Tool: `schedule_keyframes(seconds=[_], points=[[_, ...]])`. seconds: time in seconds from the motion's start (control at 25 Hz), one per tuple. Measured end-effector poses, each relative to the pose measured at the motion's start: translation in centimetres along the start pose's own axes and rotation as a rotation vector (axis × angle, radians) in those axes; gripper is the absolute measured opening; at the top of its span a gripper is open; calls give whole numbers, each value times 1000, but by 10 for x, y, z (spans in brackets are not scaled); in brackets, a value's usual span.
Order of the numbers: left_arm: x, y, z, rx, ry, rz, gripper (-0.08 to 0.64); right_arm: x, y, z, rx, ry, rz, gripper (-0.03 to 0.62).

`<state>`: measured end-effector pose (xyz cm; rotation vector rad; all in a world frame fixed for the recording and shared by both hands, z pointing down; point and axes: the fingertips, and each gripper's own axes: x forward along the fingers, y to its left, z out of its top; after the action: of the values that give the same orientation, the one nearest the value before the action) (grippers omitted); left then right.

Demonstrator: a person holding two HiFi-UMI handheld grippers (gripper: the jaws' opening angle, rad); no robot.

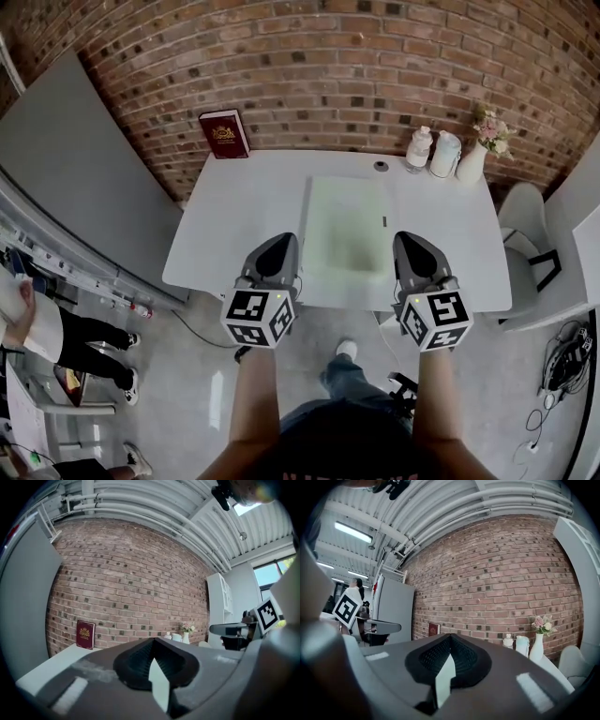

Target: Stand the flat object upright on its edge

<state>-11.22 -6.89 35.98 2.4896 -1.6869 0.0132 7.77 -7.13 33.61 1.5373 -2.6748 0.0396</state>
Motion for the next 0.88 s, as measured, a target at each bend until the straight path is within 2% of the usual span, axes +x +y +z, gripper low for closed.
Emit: schedule_keyframes(seconds=[0.24,0.6,0.64,0.68,0.72,0.88], points=[[71,34,-9,-86,39,17,-1,62,-45,-8,58,12,-16,2],[134,59,-28,-97,102,24,0,116,-93,-34,149,65,-17,5],[138,61,-31,-100,115,22,2,120,-95,-38,156,82,-12,28],[142,62,-35,-103,132,15,29,125,-96,-43,163,99,-4,62],[145,63,-39,-107,151,7,98,129,-96,-47,169,116,3,81],[160,69,-56,-134,212,-6,202,142,-101,-64,191,167,5,176]])
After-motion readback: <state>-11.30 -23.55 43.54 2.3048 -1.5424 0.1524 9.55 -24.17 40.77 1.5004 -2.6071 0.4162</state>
